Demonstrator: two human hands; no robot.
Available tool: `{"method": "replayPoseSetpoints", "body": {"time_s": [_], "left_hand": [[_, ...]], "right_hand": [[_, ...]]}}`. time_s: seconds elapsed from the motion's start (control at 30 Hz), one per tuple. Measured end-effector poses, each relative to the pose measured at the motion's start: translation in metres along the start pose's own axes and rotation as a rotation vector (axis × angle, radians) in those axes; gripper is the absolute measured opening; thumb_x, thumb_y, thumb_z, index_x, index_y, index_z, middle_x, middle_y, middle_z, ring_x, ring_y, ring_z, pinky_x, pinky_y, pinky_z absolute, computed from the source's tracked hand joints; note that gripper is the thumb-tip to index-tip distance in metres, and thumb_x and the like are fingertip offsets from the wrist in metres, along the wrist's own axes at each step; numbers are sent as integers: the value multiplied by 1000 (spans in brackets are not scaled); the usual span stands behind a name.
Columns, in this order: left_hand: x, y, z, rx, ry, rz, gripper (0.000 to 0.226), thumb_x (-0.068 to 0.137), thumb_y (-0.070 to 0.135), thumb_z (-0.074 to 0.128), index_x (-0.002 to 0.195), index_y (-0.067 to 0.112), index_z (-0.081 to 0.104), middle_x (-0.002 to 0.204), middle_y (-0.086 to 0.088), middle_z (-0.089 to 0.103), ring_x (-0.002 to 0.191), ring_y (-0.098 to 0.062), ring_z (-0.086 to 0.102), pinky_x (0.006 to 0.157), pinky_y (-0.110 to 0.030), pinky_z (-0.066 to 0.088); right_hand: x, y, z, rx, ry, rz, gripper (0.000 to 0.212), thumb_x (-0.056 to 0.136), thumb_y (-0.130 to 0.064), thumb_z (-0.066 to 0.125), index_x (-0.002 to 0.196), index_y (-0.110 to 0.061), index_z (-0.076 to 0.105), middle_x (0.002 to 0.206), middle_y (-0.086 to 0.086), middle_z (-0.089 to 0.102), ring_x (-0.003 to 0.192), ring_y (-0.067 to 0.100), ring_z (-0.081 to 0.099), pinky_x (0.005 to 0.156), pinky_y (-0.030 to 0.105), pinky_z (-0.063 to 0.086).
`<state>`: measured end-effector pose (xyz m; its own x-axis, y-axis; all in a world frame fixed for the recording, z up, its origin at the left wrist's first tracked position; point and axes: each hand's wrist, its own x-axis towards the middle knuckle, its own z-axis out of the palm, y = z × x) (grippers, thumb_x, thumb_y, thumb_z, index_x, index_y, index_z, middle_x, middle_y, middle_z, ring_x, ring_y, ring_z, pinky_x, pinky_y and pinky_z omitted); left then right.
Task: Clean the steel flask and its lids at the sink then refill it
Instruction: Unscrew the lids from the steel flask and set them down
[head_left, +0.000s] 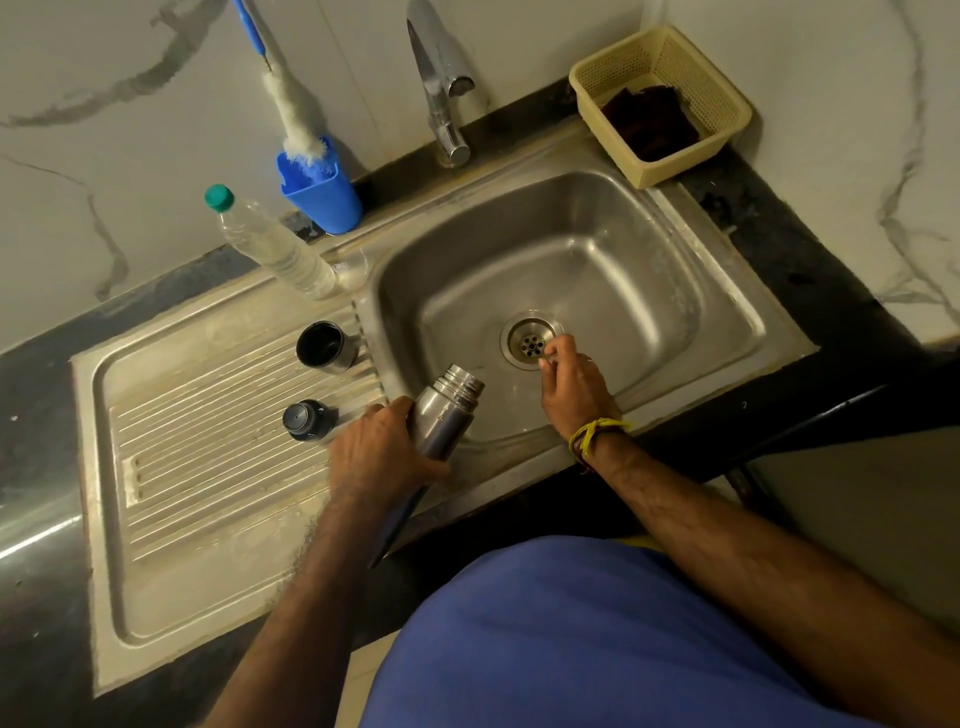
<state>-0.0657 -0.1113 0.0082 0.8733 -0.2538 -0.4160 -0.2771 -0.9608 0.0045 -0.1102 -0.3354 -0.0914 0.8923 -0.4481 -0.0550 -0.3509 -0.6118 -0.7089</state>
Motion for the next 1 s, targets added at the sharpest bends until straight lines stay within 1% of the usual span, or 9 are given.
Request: {"method": "replayPoseSetpoints", "body": {"time_s": [0.2, 0.33, 0.37, 0.5, 0.57, 0.63, 0.73, 0.87, 1.0], "left_hand": [[1, -2, 2, -12, -11, 13, 81, 69, 61, 82, 135, 27, 50, 115, -3, 64, 91, -15, 53, 82, -32, 49], [0, -3, 0, -10, 1, 32, 78, 68, 62, 80, 132, 27, 52, 111, -2, 65, 90, -16, 54, 77, -31, 44], [0, -3, 0, -11, 2, 36, 78, 68, 62, 80, 132, 27, 52, 111, -2, 65, 90, -16, 55, 76, -30, 44], [0, -4, -1, -2, -1, 46, 77, 69, 62, 80, 132, 27, 53, 111, -1, 65, 91, -16, 56, 76, -30, 43], [1, -3, -1, 3, -9, 46, 76, 70, 62, 80, 132, 27, 53, 112, -2, 65, 92, -16, 55, 76, -30, 42], [2, -2, -1, 7, -15, 45, 77, 70, 62, 80, 132, 27, 52, 113, -2, 66, 91, -16, 55, 76, -30, 43], [2, -1, -3, 5, -8, 48, 79, 68, 64, 80, 133, 28, 53, 113, -2, 66, 96, -19, 60, 79, -32, 47], [2, 0, -6, 7, -9, 44, 80, 69, 63, 80, 135, 28, 52, 115, -2, 66, 99, -20, 61, 81, -32, 46], [3, 2, -8, 26, -20, 43, 78, 71, 63, 80, 135, 27, 52, 117, -3, 66, 101, -20, 61, 80, -31, 43]], "right_hand": [[1, 0, 0, -3, 14, 10, 15, 99, -14, 50, 113, -9, 50, 102, 16, 68, 94, 35, 63, 72, 40, 50], [1, 2, 2, 6, 25, -2, 14, 100, -14, 48, 113, -8, 50, 99, 15, 68, 91, 34, 63, 69, 34, 46], [0, 2, 2, 6, 29, -2, 14, 100, -14, 48, 113, -8, 50, 99, 16, 68, 91, 34, 63, 68, 33, 45], [0, 0, 1, -5, 36, 15, 15, 100, -16, 47, 114, -9, 49, 100, 15, 68, 91, 34, 63, 70, 40, 51], [0, 0, 1, -11, 35, 23, 16, 100, -16, 48, 115, -10, 49, 101, 15, 68, 92, 34, 64, 70, 41, 52], [0, 1, 1, -17, 33, 25, 16, 101, -17, 48, 115, -11, 49, 101, 15, 68, 93, 33, 64, 69, 39, 52], [1, 1, 2, -23, 28, 28, 16, 101, -16, 48, 115, -10, 49, 101, 16, 68, 93, 33, 63, 69, 35, 46], [1, 0, 1, -23, 33, 19, 16, 101, -15, 49, 116, -9, 49, 101, 16, 69, 93, 34, 65, 71, 40, 52], [1, 0, 1, -22, 41, 22, 17, 100, -15, 49, 116, -8, 49, 101, 16, 69, 93, 34, 65, 70, 35, 48]]}}
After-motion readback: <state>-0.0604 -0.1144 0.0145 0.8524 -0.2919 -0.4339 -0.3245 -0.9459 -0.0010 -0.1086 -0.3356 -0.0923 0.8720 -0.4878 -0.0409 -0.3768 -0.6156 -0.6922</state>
